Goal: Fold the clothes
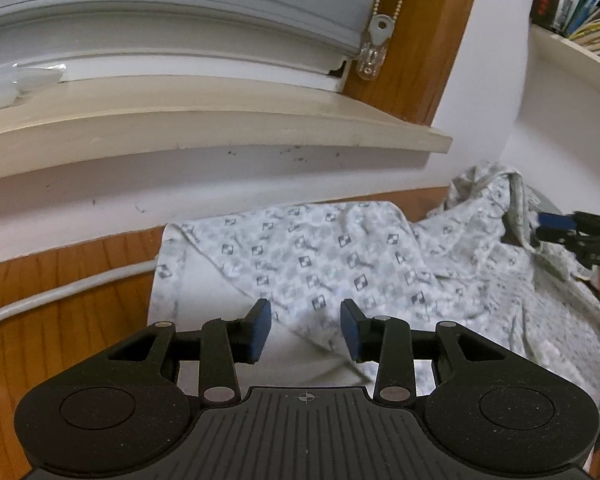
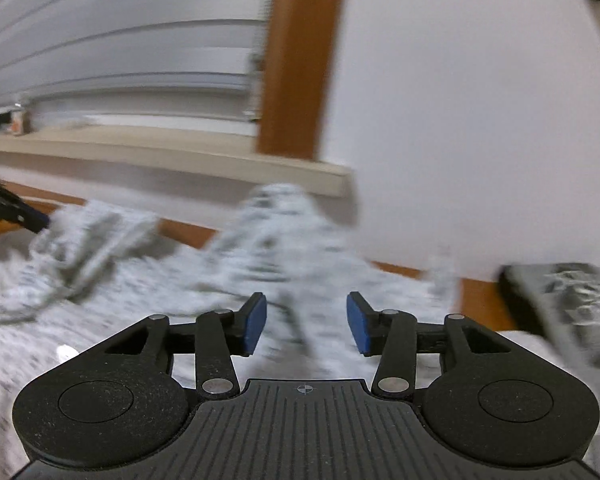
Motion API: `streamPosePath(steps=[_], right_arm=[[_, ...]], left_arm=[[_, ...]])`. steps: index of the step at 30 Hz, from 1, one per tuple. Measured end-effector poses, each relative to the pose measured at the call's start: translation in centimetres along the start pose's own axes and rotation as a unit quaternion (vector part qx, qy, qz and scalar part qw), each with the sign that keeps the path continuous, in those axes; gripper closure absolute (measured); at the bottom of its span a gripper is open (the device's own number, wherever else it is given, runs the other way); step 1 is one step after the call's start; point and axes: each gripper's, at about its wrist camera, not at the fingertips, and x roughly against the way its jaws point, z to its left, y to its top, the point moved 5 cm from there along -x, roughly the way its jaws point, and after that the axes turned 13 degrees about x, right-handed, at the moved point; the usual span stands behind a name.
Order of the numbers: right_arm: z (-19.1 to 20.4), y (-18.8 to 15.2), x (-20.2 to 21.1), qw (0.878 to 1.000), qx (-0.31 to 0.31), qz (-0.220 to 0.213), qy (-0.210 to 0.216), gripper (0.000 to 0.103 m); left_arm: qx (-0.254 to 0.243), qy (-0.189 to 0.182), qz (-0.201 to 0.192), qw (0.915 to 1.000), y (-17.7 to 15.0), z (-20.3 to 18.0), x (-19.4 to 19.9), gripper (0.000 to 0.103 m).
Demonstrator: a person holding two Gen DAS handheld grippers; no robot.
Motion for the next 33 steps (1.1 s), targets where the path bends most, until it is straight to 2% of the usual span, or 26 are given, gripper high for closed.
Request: streamPosePath(steps=[2,4,7,13,15,16,17,18,21,23,26,27,33], right_arm=[[-1.2,-0.3,-0.1,1.000,0.004,0.008,-0.003,0.054],[-1.7,-0.1,-0.8,1.000,0.011,0.009,0.004,0.049],[-2.3,0.5,-2.2,1.000,0.009,0.012,0.018,0.043],[-2.4,2.5,-5.8,0.997,-0.017,0.017,0.070,0.043],[-2.8,2.8,-6.2,0.997,-0.017,0.022,0.066,0.067],[-2.9,3.0,-6.4,0.998,-0.017,0.024,0.064,0.085],[-3.1,3.2,-6.6,0.998,-0.017,0.026,0.062,0.094],[-3.4,3.4,-6.6,0.998,-0.017,0.024,0.056,0.095],[-5.3,4.6,-4.9,1.000,-0.025,-0.005,0.013,0.096],[-6.7,5.5,-3.7,0.999,-0.016,-0.023,-0.035,0.097],[-8.6,7.0,-2.7,0.995,-0.005,-0.029,-0.100,0.097],[-9.2,7.5,-2.5,0.992,-0.002,-0.030,-0.119,0.097],[-10.7,11.6,-3.1,0.978,0.015,-0.046,-0.203,0.097]], left_arm=[[-0.001,0.001,-0.002,1.0000,0.6,-0.1,-0.4,0.046],[0.013,-0.007,-0.005,0.9999,1.3,0.0,-0.9,0.046],[0.050,-0.031,0.009,0.9982,2.3,0.1,-2.2,0.040],[0.071,-0.024,0.032,0.9967,3.0,-0.3,-5.4,0.041],[0.058,-0.004,0.030,0.9978,2.9,-0.5,-6.1,0.052],[0.051,0.002,0.024,0.9984,2.9,-0.7,-6.1,0.060],[0.043,0.007,0.019,0.9989,2.9,-0.9,-6.1,0.090],[0.035,0.013,0.014,0.9992,2.9,-1.0,-6.1,0.100],[0.027,0.015,-0.028,0.9991,3.3,-0.9,-4.3,0.100],[0.026,0.010,-0.055,0.9981,3.8,-0.6,-2.6,0.101],[0.037,-0.008,-0.093,0.9949,4.7,0.0,0.7,0.101],[0.039,-0.004,-0.111,0.9930,5.2,0.2,1.8,0.103],[0.035,0.009,-0.149,0.9881,7.0,1.6,5.6,0.102]])
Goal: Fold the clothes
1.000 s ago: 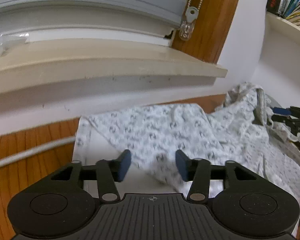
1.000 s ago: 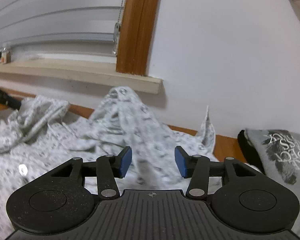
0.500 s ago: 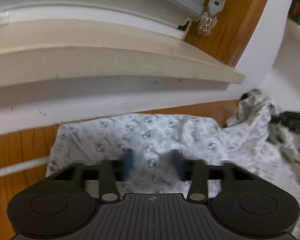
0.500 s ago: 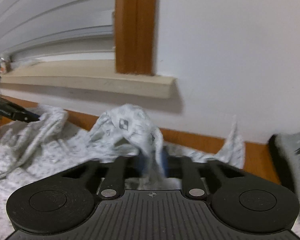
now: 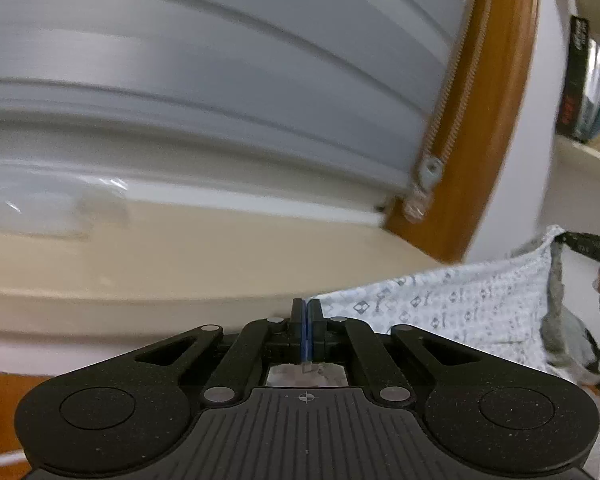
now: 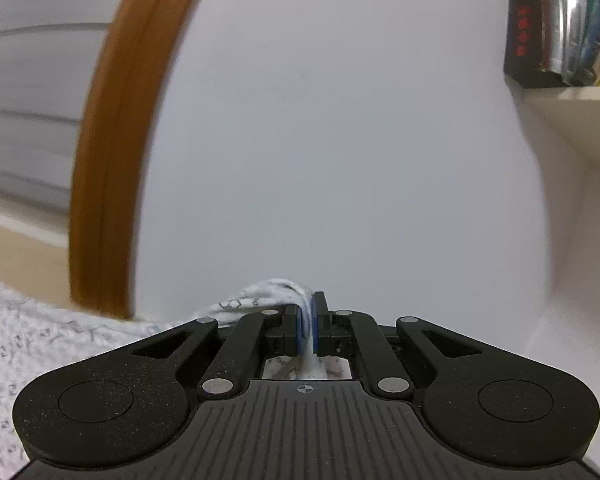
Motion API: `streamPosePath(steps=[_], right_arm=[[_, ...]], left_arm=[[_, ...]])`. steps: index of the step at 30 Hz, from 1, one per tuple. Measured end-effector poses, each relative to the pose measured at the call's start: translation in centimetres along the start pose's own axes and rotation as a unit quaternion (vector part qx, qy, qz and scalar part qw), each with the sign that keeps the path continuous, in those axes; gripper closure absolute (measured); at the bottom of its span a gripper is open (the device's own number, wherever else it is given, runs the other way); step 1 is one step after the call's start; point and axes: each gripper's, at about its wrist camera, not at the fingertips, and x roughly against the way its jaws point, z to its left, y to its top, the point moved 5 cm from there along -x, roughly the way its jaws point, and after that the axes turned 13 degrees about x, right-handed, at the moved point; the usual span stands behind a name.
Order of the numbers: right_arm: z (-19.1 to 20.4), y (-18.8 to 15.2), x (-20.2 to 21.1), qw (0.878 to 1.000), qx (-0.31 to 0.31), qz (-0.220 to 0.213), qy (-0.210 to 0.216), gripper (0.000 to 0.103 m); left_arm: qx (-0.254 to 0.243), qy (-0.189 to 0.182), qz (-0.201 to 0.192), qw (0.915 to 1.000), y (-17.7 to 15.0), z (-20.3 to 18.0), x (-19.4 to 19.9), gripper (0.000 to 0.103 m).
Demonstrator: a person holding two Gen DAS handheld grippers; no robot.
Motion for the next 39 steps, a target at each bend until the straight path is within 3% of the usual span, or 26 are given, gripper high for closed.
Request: streamPosePath(steps=[3,6,7,11,16,18,24,29,35,39], right_arm=[[0.6,1.2,-1.6,0.999,0.023,0.014,-0.022,0.097],[2.2,1.0,-3.3,0.998,0.043,0.043,-0.030,0.092],[2.9,0.6,-3.6,0.997,0.044,0.056,-0.018,0.087],[4.3,-0.8,-2.3,0.997,0.030,0.068,0.029,0.051],[5.3,-4.2,1.1,0.990,0.020,0.096,0.100,0.050],[5.8,-6.0,2.9,0.985,0.001,0.100,0.138,0.050],[9.5,-10.2,7.9,0.969,-0.038,0.108,0.220,0.050],[10.2,-9.0,9.2,0.966,-0.047,0.084,0.239,0.050],[4.8,-4.9,14.6,0.971,-0.055,0.058,0.224,0.046],[0.8,-3.2,19.5,0.973,-0.063,0.063,0.213,0.044]], left_arm=[[0.010,-0.001,-0.002,0.9999,0.2,0.2,0.3,0.102],[-0.007,0.024,0.005,0.9997,-0.7,0.0,-0.5,0.100],[-0.010,0.029,0.009,0.9995,-1.1,-0.1,-0.7,0.097],[-0.012,0.035,0.022,0.9991,-2.8,-0.4,-1.1,0.083],[-0.014,0.040,0.048,0.9980,-4.4,0.7,-0.9,0.077],[-0.018,0.032,0.060,0.9975,-5.1,1.6,-0.2,0.060],[-0.049,0.036,0.107,0.9924,-7.7,1.7,-0.7,0.059],[-0.079,0.055,0.138,0.9858,-9.5,1.5,-1.2,0.059],[-0.068,0.049,0.129,0.9881,-9.2,1.8,-0.6,0.059],[-0.057,0.042,0.124,0.9897,-9.1,2.3,-0.6,0.059]])
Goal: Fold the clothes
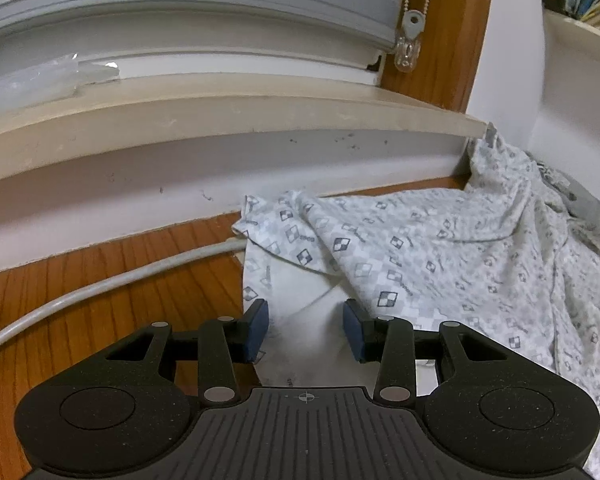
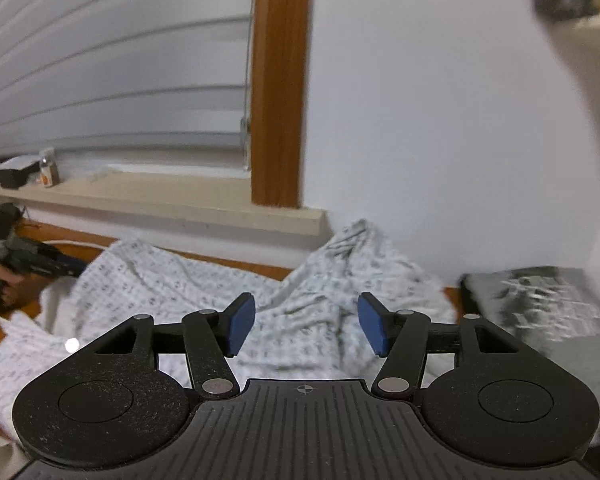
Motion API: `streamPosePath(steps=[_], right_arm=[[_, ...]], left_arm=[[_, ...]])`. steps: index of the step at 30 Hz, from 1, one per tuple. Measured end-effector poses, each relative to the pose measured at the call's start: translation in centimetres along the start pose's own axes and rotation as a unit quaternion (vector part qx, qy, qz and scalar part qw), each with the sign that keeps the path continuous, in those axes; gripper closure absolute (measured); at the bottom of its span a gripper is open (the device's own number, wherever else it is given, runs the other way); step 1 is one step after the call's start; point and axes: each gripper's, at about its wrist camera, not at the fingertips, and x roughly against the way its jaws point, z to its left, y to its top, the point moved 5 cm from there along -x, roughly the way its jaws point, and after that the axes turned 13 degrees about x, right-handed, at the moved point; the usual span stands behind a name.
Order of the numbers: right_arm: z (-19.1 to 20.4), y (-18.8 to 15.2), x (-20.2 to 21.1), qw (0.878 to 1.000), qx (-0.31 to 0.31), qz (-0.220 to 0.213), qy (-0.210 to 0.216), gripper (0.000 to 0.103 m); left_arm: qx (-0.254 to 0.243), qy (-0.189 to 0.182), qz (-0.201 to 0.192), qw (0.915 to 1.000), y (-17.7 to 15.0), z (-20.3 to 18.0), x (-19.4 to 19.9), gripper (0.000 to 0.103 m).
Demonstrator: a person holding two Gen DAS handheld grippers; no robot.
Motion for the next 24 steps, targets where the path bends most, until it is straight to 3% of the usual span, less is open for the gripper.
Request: streamPosePath(steps=[4,6,11,13,15,19,24], right_arm=[[0.1,-0.1,5.1,1.000,0.012,0.021,-0.006,0.023],[0.6,-1.6,5.1,1.000,0.014,0.028,-0.006,0.024],[1.4,-8.9,-1.9,0.999,-0.044,0.022,-0.001,0.056],[1.5,-11.1,-5.2,0.998,-0.062,0.008,0.001,0.065],[1.4,-12.3,-7.9,0.997,-0.075,-0.007,-0.002,0.064],[0.5,-12.0,-10.8,0.994,-0.106,-0.032,-0.006,0.063],[0.5,-12.4,-13.8,0.996,-0.091,0.017,-0.017,0.062]], left_arm=[[0.012,-0.012,-0.008,0.9998,0.2,0.4,0.2,0.059],[0.010,-0.013,-0.011,0.9998,0.2,0.4,0.4,0.059],[0.002,-0.016,-0.009,0.9998,0.0,0.2,0.6,0.059],[0.001,-0.017,-0.007,0.9998,0.0,0.2,0.5,0.059],[-0.001,-0.015,-0.003,0.9999,0.0,0.1,0.3,0.049],[-0.016,-0.009,-0.008,0.9998,-0.2,-0.5,0.4,0.047],[-0.009,-0.004,0.004,0.9999,-0.6,-0.4,0.5,0.047]])
